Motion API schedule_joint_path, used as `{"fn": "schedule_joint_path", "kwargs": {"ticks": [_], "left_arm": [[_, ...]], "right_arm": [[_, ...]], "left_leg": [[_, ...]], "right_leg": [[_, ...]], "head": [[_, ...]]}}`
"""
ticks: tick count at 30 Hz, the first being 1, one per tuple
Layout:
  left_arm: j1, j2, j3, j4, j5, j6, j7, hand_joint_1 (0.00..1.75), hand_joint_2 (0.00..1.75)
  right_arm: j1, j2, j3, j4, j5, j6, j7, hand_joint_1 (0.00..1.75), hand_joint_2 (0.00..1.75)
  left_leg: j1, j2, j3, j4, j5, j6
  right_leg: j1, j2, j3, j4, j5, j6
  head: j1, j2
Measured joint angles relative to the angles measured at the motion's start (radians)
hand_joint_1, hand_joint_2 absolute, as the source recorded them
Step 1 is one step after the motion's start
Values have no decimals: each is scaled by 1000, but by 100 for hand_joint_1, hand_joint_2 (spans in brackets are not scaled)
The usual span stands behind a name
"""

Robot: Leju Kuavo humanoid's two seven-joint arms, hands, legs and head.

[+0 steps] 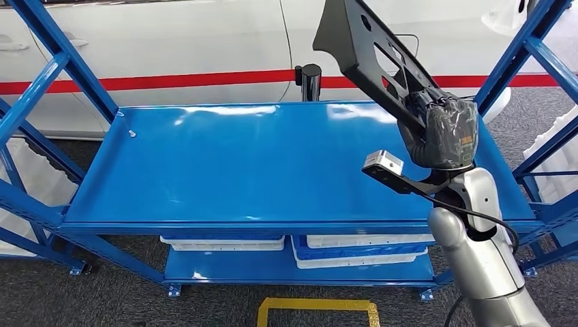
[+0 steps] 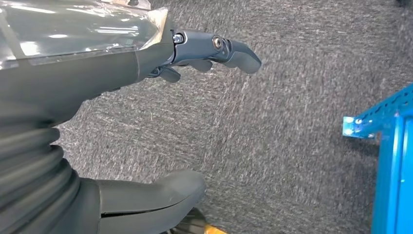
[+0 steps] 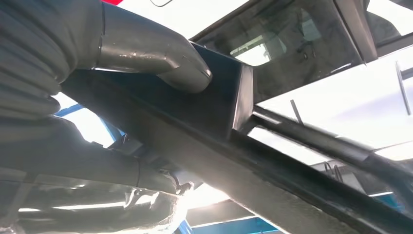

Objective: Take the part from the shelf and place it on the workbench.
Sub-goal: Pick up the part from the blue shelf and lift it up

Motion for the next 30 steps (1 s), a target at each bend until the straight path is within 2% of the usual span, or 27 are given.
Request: {"fn": "schedule_joint_path", "kwargs": {"ticks": [1, 2, 3, 4, 5, 6, 7, 10, 11, 12, 14, 15, 16, 17, 18, 19, 20, 21, 22, 23, 24, 25, 26, 27, 28, 29, 30], "left_arm": [[0, 0, 1, 0, 0, 0, -1, 0, 175], [1, 0, 2, 0, 0, 0, -2, 0, 175], [1, 0, 2, 0, 0, 0, -3, 0, 175], [0, 1, 2, -1, 0, 0, -4, 0, 175], [-1, 2, 2, -1, 0, 0, -4, 0, 175], [-1, 3, 2, -2, 0, 0, -5, 0, 175], [-1, 4, 3, -3, 1, 0, -6, 0, 175], [0, 5, 5, -4, 3, 1, -7, 0, 175], [0, 5, 7, -4, 4, 1, -7, 0, 175], [1, 5, 8, -4, 4, 1, -7, 0, 175], [2, 3, 8, -4, 4, 0, -7, 0, 175], [3, 2, 8, -4, 4, 0, -7, 0, 175], [5, 1, 9, -4, 5, 0, -7, 0, 175], [7, 0, 9, -4, 5, 0, -7, 0, 175], [9, 0, 9, -4, 5, 0, -7, 0, 175], [10, 0, 9, -4, 5, 0, -7, 0, 175], [11, 0, 9, -4, 5, 0, -7, 0, 175], [11, 0, 10, -4, 5, 0, -7, 0, 175], [11, 0, 12, -4, 6, 1, -7, 0, 175], [12, 1, 14, -4, 6, 1, -7, 0, 175], [12, 1, 18, -4, 6, 1, -7, 0, 175], [14, 3, 21, -4, 7, 2, -7, 0, 175], [15, 4, 24, -4, 7, 2, -7, 0, 175], [16, 5, 25, -4, 6, 2, -7, 0, 175], [16, 5, 26, -4, 5, 2, -7, 0, 175], [16, 5, 26, -4, 4, 2, -7, 0, 175], [16, 4, 26, -4, 3, 2, -7, 0, 175]], "right_arm": [[0, 1, 1, 0, 1, 1, 0, 175, 175], [0, 2, 2, -1, 1, 1, 0, 175, 175], [-1, 2, 2, -1, 1, 2, 0, 175, 175], [-2, 3, 2, -2, 1, 3, 0, 175, 175], [-3, 3, 2, -2, 1, 4, 0, 175, 175], [-6, 3, 2, -2, -2, 6, -1, 175, 175], [-10, 2, 2, -3, -6, 9, -3, 175, 175], [-23, -2, 2, -2, -26, 16, -12, 175, 175], [-27, -3, 1, -1, -30, 17, -14, 175, 175], [-32, -5, 1, 0, -33, 18, -16, 175, 175], [-39, -6, 1, 2, -35, 18, -18, 175, 175], [-41, -6, 1, 4, -35, 18, -18, 175, 175], [-41, -7, 1, 6, -35, 18, -18, 175, 175], [-42, -7, 1, 7, -35, 18, -18, 175, 175], [-42, -7, 1, 8, -35, 19, -18, 175, 175], [-44, -7, 1, 9, -35, 19, -19, 175, 175], [-48, -7, 2, 10, -37, 19, -20, 175, 175], [-53, -6, 2, 11, -40, 19, -23, 175, 175], [-59, -6, 4, 13, -46, 18, -26, 175, 175], [-67, -6, 5, 16, -52, 18, -31, 175, 175], [-76, -6, 7, 21, -59, 18, -36, 175, 175], [-87, -5, 10, 26, -65, 18, -40, 175, 175], [-100, -4, 13, 31, -69, 18, -44, 175, 175], [-113, -3, 16, 36, -73, 17, -47, 175, 175], [-126, -3, 18, 39, -75, 16, -49, 175, 175], [-136, -2, 20, 41, -77, 14, -50, 175, 175], [-143, -2, 22, 42, -78, 12, -50, 175, 175]], "left_leg": [[-1, 0, -6, 24, -4, 6], [-4, 0, 8, 10, 11, 15], [-8, 0, 41, -40, 38, 27], [-14, -1, 86, -113, 64, 43], [-20, 1, 125, -176, 83, 57], [-27, 2, 152, -221, 97, 66], [-34, 2, 163, -245, 103, 72], [-41, 3, 150, -266, 138, 73], [-38, 4, 141, -276, 154, 74], [-35, 6, 132, -285, 172, 75], [-33, 7, 107, -288, 199, 77], [-33, 7, 92, -288, 212, 76], [-33, 8, 76, -287, 223, 75], [-33, 8, 61, -286, 234, 74], [-32, 9, 48, -284, 244, 71], [-32, 9, 36, -281, 252, 68], [-33, 9, 24, -276, 258, 63], [-34, 9, 15, -271, 265, 58], [-37, 9, 8, -266, 271, 54], [-39, 8, 2, -263, 278, 51], [-40, 8, -1, -262, 285, 47], [-39, 7, -6, -258, 286, 44], [-37, 5, -13, -247, 271, 38], [-34, 3, -25, -218, 237, 31], [-29, 1, -42, -170, 190, 22], [-25, 0, -62, -104, 138, 15], [-20, 0, -79, -36, 99, 9]], "right_leg": [[6, 0, -7, 0, 5, -5], [12, 0, -13, 0, 11, -9], [18, 0, -19, 0, 17, -11], [22, 0, -23, 0, 24, -13], [26, 0, -26, -2, 30, -10], [26, -1, -27, -4, 37, -7], [24, -3, -27, -6, 44, -1], [21, -6, -31, -15, 62, 19], [23, -7, -39, -5, 48, 18], [26, -7, -52, 23, 17, 14], [27, -7, -87, 138, -72, 3], [26, -7, -99, 203, -104, 5], [26, -7, -101, 251, -119, 12], [25, -7, -86, 265, -116, 22], [23, -7, -51, 236, -99, 34], [21, -8, 1, 174, -82, 44], [20, -8, 59, 98, -77, 48], [23, -7, 105, 31, -80, 46], [25, -5, 131, -14, -87, 40], [28, -4, 141, -34, -94, 32], [28, -3, 136, -38, -92, 23], [24, -5, 131, -38, -86, 14], [20, -6, 125, -38, -78, 3], [16, -7, 116, -39, -68, -8], [15, -8, 105, -39, -58, -17], [15, -9, 92, -38, -47, -23], [15, -9, 79, -38, -37, -25]], "head": [[0, 0], [0, 0], [0, 0], [0, 0], [2, 0], [3, 0], [4, 0], [4, 0], [5, 0], [6, 0], [8, 0], [8, 0], [8, 0], [8, 0], [8, 0], [8, 0], [8, 0], [8, 0], [8, 0], [7, 0], [6, 0], [7, 0], [6, 0], [5, 0], [4, 0], [2, 0], [2, 0]]}}
